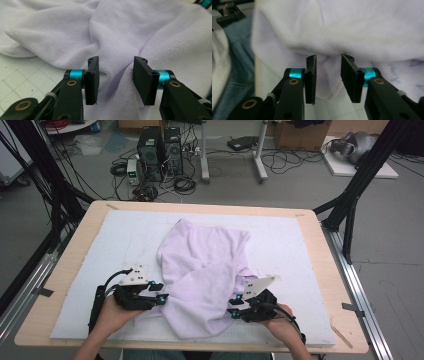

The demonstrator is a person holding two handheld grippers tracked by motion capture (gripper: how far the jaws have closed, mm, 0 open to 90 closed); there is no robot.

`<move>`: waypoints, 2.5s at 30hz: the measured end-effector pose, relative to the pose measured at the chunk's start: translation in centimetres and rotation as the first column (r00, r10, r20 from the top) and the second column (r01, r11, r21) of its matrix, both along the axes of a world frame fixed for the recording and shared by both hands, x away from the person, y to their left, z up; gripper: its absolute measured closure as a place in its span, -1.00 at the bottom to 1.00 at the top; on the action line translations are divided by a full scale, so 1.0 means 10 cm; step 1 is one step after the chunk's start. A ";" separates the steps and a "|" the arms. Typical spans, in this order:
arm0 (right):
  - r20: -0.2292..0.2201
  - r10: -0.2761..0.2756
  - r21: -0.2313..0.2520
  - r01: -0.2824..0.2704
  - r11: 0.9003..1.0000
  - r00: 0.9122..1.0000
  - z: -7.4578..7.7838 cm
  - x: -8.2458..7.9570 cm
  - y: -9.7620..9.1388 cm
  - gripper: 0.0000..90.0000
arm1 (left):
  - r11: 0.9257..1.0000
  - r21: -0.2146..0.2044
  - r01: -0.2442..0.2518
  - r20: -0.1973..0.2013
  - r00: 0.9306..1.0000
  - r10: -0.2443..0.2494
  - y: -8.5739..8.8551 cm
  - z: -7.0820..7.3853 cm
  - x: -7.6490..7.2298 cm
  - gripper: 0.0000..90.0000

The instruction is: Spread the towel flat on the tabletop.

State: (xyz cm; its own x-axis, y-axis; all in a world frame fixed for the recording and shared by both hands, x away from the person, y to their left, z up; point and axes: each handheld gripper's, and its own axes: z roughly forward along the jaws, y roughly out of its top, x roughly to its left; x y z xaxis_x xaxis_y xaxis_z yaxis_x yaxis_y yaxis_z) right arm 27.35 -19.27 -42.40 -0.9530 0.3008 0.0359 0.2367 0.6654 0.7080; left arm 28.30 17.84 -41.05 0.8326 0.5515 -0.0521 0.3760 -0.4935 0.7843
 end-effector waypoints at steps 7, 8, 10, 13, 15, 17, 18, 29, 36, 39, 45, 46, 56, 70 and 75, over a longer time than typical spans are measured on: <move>-0.008 -0.010 -0.018 0.010 1.000 1.000 -0.14 0.03 0.03 0.92 | 0.990 0.125 0.063 -0.033 0.998 -0.059 -0.19 -0.20 0.05 0.75; -0.009 -0.008 -0.022 0.007 1.000 1.000 -0.13 0.01 0.02 0.93 | 0.990 0.131 0.058 -0.027 0.998 -0.055 -0.20 -0.20 0.03 0.78; 0.001 -0.012 -0.031 0.012 0.999 1.000 -0.09 -0.04 -0.03 0.94 | 0.990 0.131 0.060 -0.022 0.998 -0.058 -0.19 -0.18 0.01 0.81; 0.004 -0.009 -0.017 0.009 1.000 1.000 -0.01 -0.17 -0.15 0.95 | 0.993 0.101 0.058 -0.013 0.998 -0.057 -0.15 -0.12 -0.06 0.82; 0.006 0.005 -0.006 -0.005 1.000 1.000 0.06 -0.28 -0.24 0.95 | 0.997 0.060 0.054 -0.005 0.999 -0.053 -0.09 -0.06 -0.12 0.82; 0.000 0.044 0.028 -0.044 0.999 0.999 0.16 -0.40 -0.32 0.94 | 0.998 0.017 0.065 -0.002 0.998 -0.065 -0.02 0.01 -0.19 0.81; 0.008 0.058 0.049 -0.058 0.997 0.998 0.21 -0.46 -0.36 0.93 | 0.998 0.004 0.059 0.005 0.998 -0.059 0.00 0.04 -0.23 0.79; 0.032 -0.060 0.037 0.059 0.998 0.998 0.08 -0.12 -0.23 0.41 | 0.999 0.043 0.000 -0.007 1.000 0.001 -0.05 -0.06 -0.03 0.27; 0.017 -0.031 -0.013 0.031 0.999 0.999 -0.14 0.01 0.02 0.65 | 0.983 0.181 0.028 0.012 0.999 -0.031 -0.23 -0.20 -0.06 0.63; 0.020 -0.009 -0.008 0.009 1.000 1.000 -0.12 -0.02 -0.02 0.91 | 0.990 0.139 0.015 0.009 1.000 -0.016 -0.18 -0.19 -0.12 0.72; 0.023 0.017 0.032 -0.018 0.999 1.000 0.07 -0.20 -0.19 0.93 | 0.998 0.061 0.018 0.009 1.000 -0.019 -0.04 -0.06 -0.36 0.75; 0.024 0.028 0.049 -0.030 0.998 0.999 0.12 -0.24 -0.23 0.93 | 0.999 0.042 0.033 0.011 0.999 -0.033 -0.03 0.00 -0.43 0.75; 0.058 -0.039 0.069 0.035 0.997 0.998 0.30 -0.18 -0.29 0.40 | 0.999 0.021 0.041 0.054 0.998 -0.042 -0.08 0.15 -0.39 0.22; -0.001 -0.003 0.001 0.003 1.000 1.000 -0.12 -0.04 -0.16 0.98 | 0.987 0.148 0.070 -0.005 0.997 -0.071 -0.23 -0.24 -0.14 0.99; 0.013 0.027 0.021 -0.028 0.999 1.000 -0.03 -0.16 -0.19 0.96 | 0.992 0.106 0.065 -0.006 0.998 -0.065 -0.08 -0.19 -0.30 0.99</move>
